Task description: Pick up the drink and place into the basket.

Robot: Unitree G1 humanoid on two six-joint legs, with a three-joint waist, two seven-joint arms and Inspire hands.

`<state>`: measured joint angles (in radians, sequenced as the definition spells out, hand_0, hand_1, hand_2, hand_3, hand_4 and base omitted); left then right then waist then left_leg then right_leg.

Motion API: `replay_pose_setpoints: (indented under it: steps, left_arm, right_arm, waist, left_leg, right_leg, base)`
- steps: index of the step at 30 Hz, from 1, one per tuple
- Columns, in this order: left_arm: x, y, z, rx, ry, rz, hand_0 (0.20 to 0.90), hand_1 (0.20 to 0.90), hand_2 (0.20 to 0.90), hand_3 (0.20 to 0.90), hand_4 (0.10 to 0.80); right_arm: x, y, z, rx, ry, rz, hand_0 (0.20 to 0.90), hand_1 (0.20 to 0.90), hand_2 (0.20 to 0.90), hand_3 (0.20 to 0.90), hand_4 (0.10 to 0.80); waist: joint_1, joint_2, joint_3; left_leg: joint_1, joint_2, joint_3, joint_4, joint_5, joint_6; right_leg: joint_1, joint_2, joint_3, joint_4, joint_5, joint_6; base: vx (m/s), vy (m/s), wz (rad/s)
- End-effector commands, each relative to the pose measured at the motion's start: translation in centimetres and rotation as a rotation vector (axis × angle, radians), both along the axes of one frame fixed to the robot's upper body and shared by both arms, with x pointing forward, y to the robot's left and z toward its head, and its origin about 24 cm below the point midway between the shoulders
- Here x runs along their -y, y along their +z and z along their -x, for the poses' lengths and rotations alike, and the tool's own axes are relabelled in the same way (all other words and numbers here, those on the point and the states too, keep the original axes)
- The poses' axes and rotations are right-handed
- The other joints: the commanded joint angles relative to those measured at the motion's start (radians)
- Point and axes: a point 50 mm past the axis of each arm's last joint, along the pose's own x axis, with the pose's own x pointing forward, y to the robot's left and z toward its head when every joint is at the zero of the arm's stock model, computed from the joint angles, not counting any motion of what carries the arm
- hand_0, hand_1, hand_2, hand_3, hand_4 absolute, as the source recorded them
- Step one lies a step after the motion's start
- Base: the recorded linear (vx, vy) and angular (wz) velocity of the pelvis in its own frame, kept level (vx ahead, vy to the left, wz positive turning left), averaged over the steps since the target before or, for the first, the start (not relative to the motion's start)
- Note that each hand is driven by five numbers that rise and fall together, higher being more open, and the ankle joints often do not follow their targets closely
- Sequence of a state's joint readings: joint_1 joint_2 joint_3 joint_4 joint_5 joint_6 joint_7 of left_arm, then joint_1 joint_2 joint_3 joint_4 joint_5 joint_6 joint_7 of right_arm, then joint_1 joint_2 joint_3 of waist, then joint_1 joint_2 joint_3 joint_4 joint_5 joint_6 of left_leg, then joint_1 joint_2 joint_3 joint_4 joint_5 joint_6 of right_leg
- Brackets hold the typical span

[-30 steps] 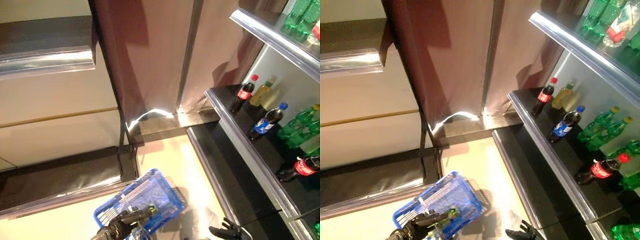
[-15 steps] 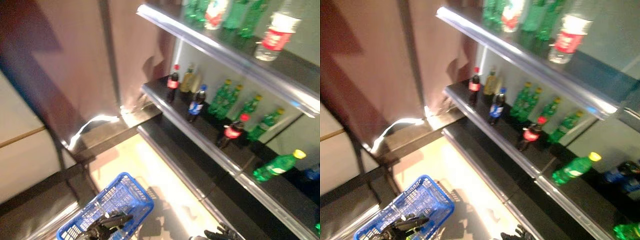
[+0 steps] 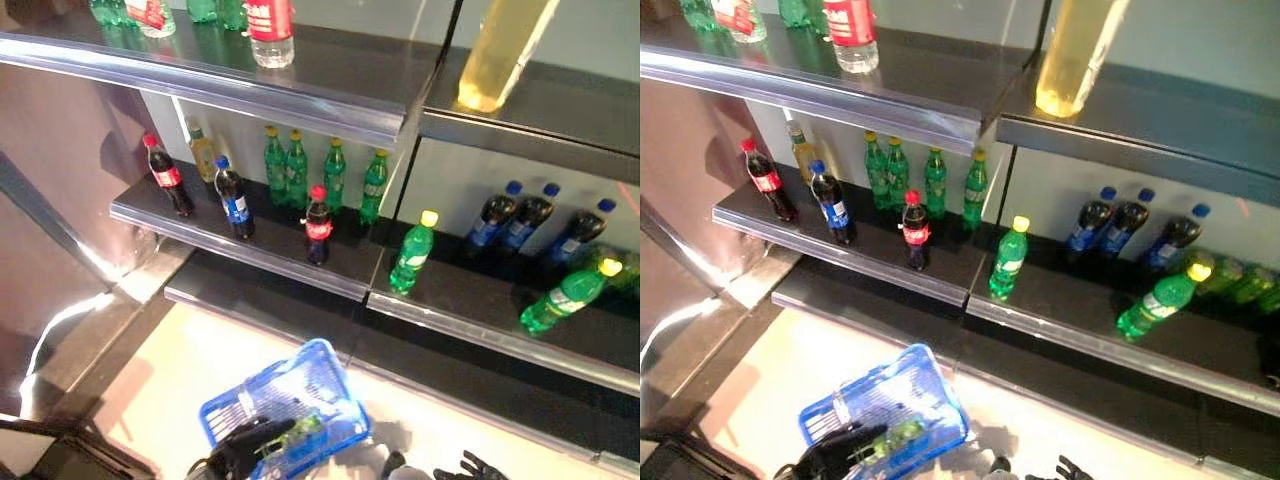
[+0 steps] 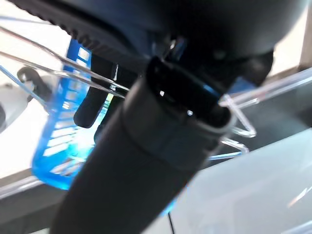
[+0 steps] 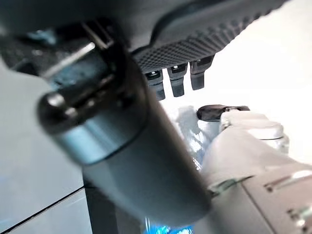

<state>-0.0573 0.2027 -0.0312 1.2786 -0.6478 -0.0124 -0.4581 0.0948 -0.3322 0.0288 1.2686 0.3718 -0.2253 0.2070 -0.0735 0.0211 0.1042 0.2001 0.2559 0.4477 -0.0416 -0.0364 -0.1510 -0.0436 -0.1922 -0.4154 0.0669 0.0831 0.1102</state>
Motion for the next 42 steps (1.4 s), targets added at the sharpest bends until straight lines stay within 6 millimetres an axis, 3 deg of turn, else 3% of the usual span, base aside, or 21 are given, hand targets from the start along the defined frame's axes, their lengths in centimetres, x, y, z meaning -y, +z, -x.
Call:
replay_pose_setpoints:
  steps: [1,6,13,26,34,38,42]
  left_arm:
    - [-4.9,1.4,0.5,0.091,0.055,-0.089,0.3,0.3,0.3,0.2,0.1]
    - [-4.3,1.4,-0.1,0.089,0.012,-0.097,0.3,0.3,0.3,0.2,0.1]
    - [-4.7,1.5,-0.5,0.082,0.02,-0.11,0.3,0.3,0.3,0.2,0.1]
    - [-4.8,0.9,1.3,-0.001,0.045,-0.089,0.3,0.3,0.3,0.2,0.1]
    - [-3.7,0.9,1.5,0.013,0.128,0.128,0.3,0.3,0.3,0.2,0.1]
    - [-2.7,1.3,0.7,0.072,0.236,0.337,0.3,0.3,0.3,0.2,0.1]
    - [-2.4,1.5,0.4,0.098,0.224,0.369,0.3,0.3,0.3,0.2,0.1]
  right_arm:
    - [0.4,0.3,-1.6,0.036,-0.004,0.008,0.9,0.9,0.9,0.9,0.8]
    - [0.5,0.6,-2.4,0.074,-0.031,0.005,0.9,0.9,0.9,0.9,0.8]
    - [0.2,0.5,-2.5,0.074,-0.022,0.004,0.9,0.9,0.9,0.9,0.8]
    - [-0.2,0.1,-2.0,0.041,-0.023,0.0,0.9,0.9,0.9,0.9,0.8]
    - [0.2,0.1,-1.4,0.013,-0.025,0.011,0.9,0.9,0.9,0.9,0.8]
    - [0.2,0.2,-1.6,0.023,-0.011,0.009,0.9,0.9,0.9,0.9,0.8]
    - [0.0,0.2,-1.8,0.032,-0.006,0.009,0.9,0.9,0.9,0.9,0.8]
  waist:
    - [0.042,-0.042,-0.005]
    - [0.041,-0.031,-0.013]
    - [0.028,-0.021,-0.029]
    - [0.036,-0.031,-0.037]
    - [0.035,-0.045,-0.038]
    - [0.039,-0.055,-0.036]
    - [0.048,-0.064,-0.037]
  left_leg:
    - [-0.104,-0.084,-0.089,-0.038,0.097,0.066]
    - [-0.088,-0.104,-0.15,-0.041,0.081,0.066]
    - [-0.077,-0.121,-0.173,-0.046,0.068,0.075]
    - [-0.064,-0.125,-0.159,-0.046,0.063,0.076]
    - [-0.049,-0.118,-0.147,-0.046,0.059,0.075]
    - [-0.054,-0.113,-0.143,-0.046,0.063,0.069]
    - [-0.066,-0.113,-0.149,-0.046,0.066,0.066]
  right_leg:
    - [0.077,-0.026,0.054,0.034,-0.092,0.048]
    - [0.101,-0.021,0.083,0.025,-0.095,0.053]
    - [0.116,-0.02,0.1,0.018,-0.097,0.056]
    - [0.139,-0.024,0.086,0.001,-0.094,0.06]
    - [0.155,-0.017,0.092,-0.015,-0.085,0.06]
    - [0.162,-0.012,0.087,-0.04,-0.072,0.06]
    - [0.162,-0.009,0.083,-0.06,-0.06,0.06]
  base:
    - [0.067,-0.114,-1.07]
    - [0.093,-0.035,-0.16]
    - [0.071,0.002,-0.09]
    - [-0.033,0.0,0.0]
    - [0.0,0.0,0.0]
    - [-0.038,0.011,-0.02]
    - [-0.066,0.008,-0.04]
